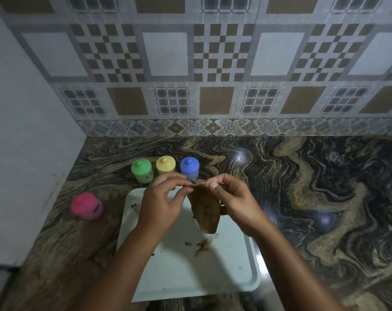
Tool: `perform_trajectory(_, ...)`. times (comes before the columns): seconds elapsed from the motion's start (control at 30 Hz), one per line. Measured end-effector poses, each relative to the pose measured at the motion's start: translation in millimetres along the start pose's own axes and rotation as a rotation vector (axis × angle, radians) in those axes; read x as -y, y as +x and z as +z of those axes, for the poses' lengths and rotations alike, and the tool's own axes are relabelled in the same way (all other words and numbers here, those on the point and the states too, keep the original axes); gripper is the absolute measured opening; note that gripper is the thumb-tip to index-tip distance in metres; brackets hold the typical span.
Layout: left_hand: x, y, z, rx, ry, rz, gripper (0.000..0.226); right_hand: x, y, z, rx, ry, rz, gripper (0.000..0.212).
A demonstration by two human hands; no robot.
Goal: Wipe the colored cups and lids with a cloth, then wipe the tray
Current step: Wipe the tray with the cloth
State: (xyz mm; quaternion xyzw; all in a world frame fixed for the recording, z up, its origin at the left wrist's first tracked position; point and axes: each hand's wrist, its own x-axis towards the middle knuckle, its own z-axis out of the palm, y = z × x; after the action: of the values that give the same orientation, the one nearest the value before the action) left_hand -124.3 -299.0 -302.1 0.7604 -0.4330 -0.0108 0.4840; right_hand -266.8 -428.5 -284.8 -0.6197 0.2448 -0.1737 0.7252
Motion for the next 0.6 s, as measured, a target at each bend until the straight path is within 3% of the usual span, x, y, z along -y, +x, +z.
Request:
perform_trajectory(0.13,-4.8,-8.3,-23.6,0.012,0.14,0.117,0.009,-7.0,-14.0,8.7,-0.096,-0.183,-0.204,0.017)
perform_trajectory(0.27,-17.0,-14.4,-50.1,0.182,0.127,0.259,0.009,-11.4,-31.6,11.8,-0.093,-0.371,-0.533,0.017)
perform_trajectory(0.37,-16.2,-18.0,-67.3,0.302,0.084,0.25,0.01,-17.5,-39.8,13.1,-0.063,-0.357,-0.519,0.019)
perform_trajectory(0.6,-19.7,-30.3,-78.9,0.377,0.074,0.207,0.014,-38.3,-60.4,24.6,0.026,-0.351,-0.473,0.022)
